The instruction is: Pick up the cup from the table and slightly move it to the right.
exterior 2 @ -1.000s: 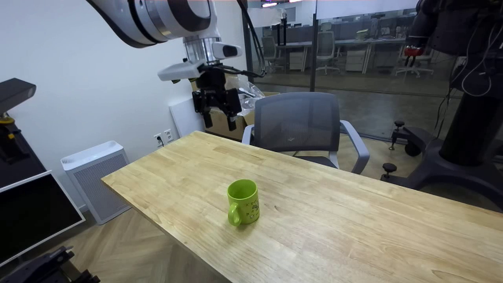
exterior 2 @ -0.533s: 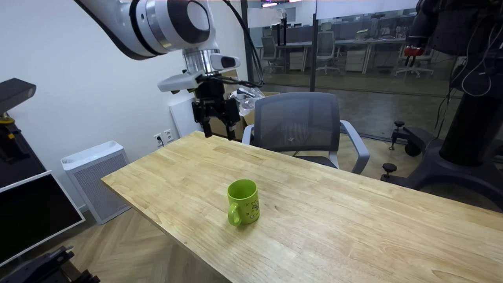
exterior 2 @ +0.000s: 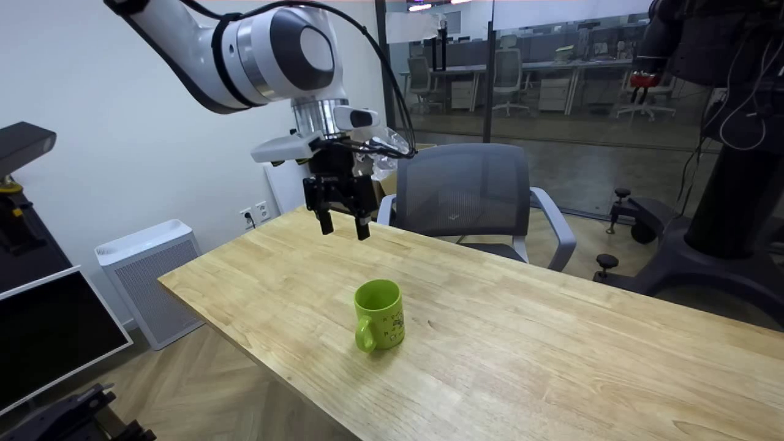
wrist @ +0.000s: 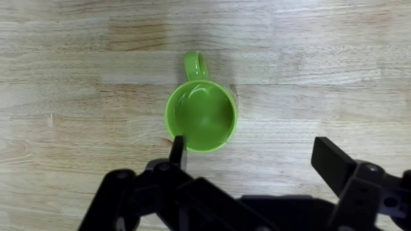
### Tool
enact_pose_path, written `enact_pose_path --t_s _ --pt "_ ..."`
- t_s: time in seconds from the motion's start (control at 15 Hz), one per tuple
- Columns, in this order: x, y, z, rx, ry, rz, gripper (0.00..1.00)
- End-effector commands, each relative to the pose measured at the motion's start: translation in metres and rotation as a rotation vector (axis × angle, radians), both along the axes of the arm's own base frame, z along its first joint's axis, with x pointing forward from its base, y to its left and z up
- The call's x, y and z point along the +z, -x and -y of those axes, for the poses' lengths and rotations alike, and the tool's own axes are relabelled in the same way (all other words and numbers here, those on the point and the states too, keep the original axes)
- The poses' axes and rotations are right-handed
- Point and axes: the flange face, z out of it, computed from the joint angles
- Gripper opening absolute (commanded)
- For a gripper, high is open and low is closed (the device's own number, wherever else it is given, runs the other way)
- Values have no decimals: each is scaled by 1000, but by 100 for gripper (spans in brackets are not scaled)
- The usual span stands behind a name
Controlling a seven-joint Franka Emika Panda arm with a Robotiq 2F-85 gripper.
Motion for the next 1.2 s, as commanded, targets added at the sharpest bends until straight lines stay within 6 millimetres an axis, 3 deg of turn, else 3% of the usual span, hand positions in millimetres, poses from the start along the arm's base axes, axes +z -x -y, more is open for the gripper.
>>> enact_pose_path --t_s 0.0,0.53,1.13 --pt "0 0 0 0 0 -1 100" --pt "0 0 0 1 1 -1 100" --pt "-87 20 1 0 -6 -104 100"
